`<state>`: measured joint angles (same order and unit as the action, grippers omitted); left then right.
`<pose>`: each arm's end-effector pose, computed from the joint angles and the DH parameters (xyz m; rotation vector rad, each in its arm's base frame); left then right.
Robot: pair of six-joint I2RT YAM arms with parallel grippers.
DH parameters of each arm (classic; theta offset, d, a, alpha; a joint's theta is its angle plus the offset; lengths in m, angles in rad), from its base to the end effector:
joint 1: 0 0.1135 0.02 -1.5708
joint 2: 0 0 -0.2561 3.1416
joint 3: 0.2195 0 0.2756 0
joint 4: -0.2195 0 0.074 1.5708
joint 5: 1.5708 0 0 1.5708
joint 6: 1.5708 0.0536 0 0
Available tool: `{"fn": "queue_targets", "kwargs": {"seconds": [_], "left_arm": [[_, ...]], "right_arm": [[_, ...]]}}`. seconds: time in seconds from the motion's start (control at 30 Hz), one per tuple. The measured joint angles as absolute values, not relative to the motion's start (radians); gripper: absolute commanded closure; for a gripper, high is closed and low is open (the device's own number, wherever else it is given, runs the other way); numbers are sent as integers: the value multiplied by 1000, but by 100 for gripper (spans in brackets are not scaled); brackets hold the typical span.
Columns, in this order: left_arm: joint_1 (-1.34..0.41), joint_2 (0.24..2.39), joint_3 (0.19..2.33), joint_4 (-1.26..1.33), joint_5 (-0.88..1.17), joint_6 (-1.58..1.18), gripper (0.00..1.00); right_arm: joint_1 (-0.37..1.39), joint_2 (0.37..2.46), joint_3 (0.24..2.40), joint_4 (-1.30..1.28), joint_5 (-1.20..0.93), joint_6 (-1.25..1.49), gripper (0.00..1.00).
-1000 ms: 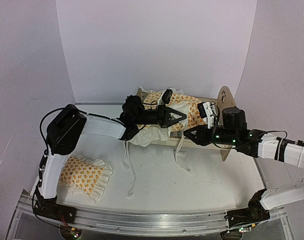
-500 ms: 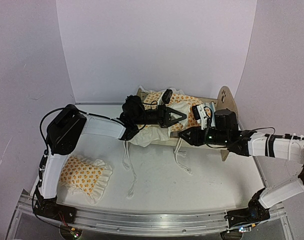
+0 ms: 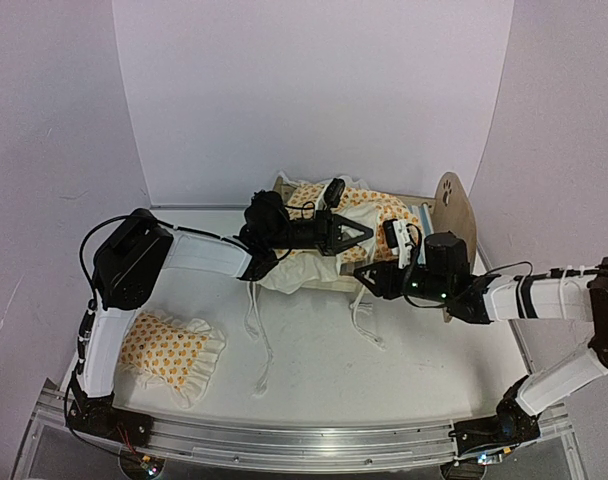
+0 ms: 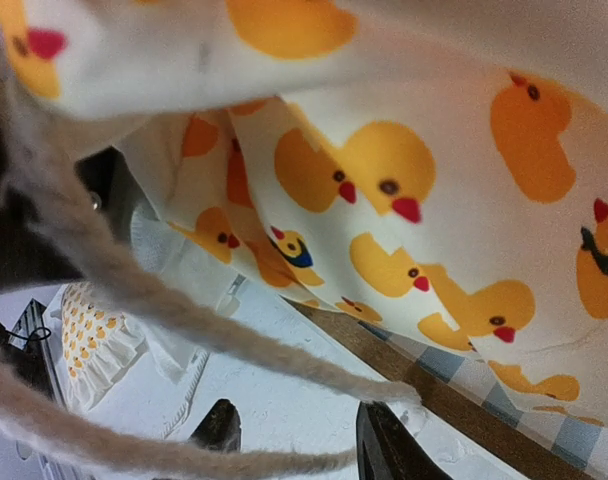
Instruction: Set up the pet bed
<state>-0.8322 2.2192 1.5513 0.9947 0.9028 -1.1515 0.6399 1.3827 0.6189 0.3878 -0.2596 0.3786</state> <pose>0.3220 -0.4162 0.2326 0.7505 1.6155 -2.1142 0.2524 0.2050 0.1762 -0.4456 2.0001 0.9096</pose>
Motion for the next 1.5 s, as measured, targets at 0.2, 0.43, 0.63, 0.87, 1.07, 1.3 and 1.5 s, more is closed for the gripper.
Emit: {"fn": "queue_targets", "kwargs": {"seconds": [0.2, 0.43, 0.63, 0.87, 1.07, 1.3, 1.5], "left_arm": [[-832, 2219, 1551, 995, 903, -1151, 100], [-832, 2219, 1551, 995, 896, -1151, 100], [-832, 2219, 1551, 995, 878, -1146, 100], [-841, 2220, 1544, 995, 829, -1106, 100], [-888, 2220, 1506, 994, 735, -1033, 100], [-955, 2230, 1490, 995, 648, -971, 100], [-951, 2282, 1492, 993, 616, -965, 100]], "right_arm": [[643, 1443, 590, 497, -252, 387, 66], [662, 1443, 545, 528, -248, 438, 98], [665, 1261, 600, 153, -199, 496, 100], [665, 1117, 892, -456, 52, 451, 100], [665, 1177, 1116, -739, 335, 387, 100], [669, 1298, 1333, -828, 540, 262, 100], [653, 1366, 1437, -803, 701, 144, 100]]}}
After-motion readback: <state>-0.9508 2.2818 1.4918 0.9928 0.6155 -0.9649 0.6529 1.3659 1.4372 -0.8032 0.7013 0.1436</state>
